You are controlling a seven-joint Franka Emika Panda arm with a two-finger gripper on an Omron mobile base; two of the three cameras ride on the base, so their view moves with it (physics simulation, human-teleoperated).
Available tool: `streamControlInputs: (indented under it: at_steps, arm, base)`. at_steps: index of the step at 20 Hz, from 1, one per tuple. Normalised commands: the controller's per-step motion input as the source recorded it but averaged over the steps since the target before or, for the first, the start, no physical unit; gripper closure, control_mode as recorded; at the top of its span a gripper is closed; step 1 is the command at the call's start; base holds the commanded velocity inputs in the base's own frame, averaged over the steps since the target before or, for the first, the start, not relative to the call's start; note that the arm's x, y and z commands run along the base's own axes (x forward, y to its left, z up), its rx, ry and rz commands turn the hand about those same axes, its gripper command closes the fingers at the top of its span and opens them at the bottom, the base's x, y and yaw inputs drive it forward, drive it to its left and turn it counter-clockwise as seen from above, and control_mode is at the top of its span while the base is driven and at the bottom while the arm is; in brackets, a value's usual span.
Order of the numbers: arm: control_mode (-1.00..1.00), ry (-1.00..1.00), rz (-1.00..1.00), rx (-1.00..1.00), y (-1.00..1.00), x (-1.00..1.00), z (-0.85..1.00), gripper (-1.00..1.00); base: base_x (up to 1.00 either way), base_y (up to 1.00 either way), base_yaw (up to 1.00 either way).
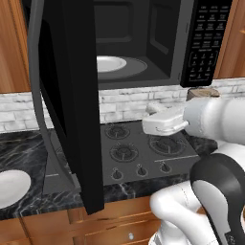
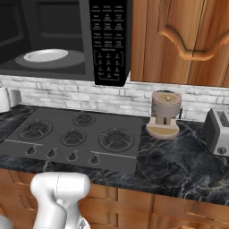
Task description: Pick the marshmallow from the counter and place it in the microwave. Then turn on the microwave.
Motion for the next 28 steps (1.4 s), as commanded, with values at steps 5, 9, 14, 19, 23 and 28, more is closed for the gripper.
streamControlInputs:
  at_steps: [5,9,14,19,23,28]
  arm:
    - [-1.00,0.00,-0.22,0.00,-0.11,0.22,0.69,1.00]
    - [-1.00,0.00,-0.17,0.00,-0.07,0.38,0.46,1.00]
    - [-1.00,0.00,-0.10,0.00,-0.18,0.57,0.06,1.00]
    - [-1.00,0.01,-0.07,0.00,-0.22,0.61,0.00,1.00]
    - [-1.00,0.01,-0.04,0.00,-0.03,0.47,-0.02,1.00]
    - [-1.00,0.00,-0.01,0.00,0.00,0.44,-0.08,1.00]
  base:
    - [0.00,0.00,0.00]
    - [0.00,0.00,0.00]
    - [0.00,0.00,0.00]
    - [0.00,0.00,0.00]
    - [0.00,0.00,0.00]
    - [0.00,0.00,0.00]
